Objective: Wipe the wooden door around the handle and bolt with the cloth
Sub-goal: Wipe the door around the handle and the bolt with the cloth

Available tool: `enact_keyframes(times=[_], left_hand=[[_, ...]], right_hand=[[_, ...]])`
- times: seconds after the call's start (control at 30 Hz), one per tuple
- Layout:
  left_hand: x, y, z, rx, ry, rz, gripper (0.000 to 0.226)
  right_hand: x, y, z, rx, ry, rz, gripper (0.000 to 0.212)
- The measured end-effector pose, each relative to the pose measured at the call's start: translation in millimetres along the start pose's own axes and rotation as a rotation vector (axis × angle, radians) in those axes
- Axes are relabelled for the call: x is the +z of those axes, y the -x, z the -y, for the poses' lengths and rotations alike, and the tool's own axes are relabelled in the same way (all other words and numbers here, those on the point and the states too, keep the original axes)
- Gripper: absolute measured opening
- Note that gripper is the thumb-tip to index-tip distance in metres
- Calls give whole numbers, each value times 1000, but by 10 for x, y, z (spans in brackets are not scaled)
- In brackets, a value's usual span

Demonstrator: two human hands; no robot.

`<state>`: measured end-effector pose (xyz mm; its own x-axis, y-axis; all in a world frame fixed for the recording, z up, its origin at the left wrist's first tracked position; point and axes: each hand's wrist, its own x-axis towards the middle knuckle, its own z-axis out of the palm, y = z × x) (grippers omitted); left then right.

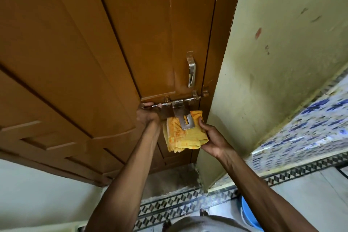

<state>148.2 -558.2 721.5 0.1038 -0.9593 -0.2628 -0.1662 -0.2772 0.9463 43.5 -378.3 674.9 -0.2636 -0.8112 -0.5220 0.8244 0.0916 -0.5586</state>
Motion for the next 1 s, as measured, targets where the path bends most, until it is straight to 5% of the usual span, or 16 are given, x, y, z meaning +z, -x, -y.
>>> enact_keyframes(times=[0.17, 0.4, 0.77, 1.0], left_hand=[[12, 66, -39, -77, 57, 11, 34], [18, 102, -72, -44, 112, 9, 28], [45, 60, -14, -55, 126, -10, 34], [64, 58, -39, -59, 140, -59, 35]], right_hand=[[197, -61, 156, -16, -181, -70, 59], [347, -190, 209, 3, -122, -60, 57], [563, -214, 460, 89, 463, -50, 29], [548, -56, 346, 91, 477, -136, 32]])
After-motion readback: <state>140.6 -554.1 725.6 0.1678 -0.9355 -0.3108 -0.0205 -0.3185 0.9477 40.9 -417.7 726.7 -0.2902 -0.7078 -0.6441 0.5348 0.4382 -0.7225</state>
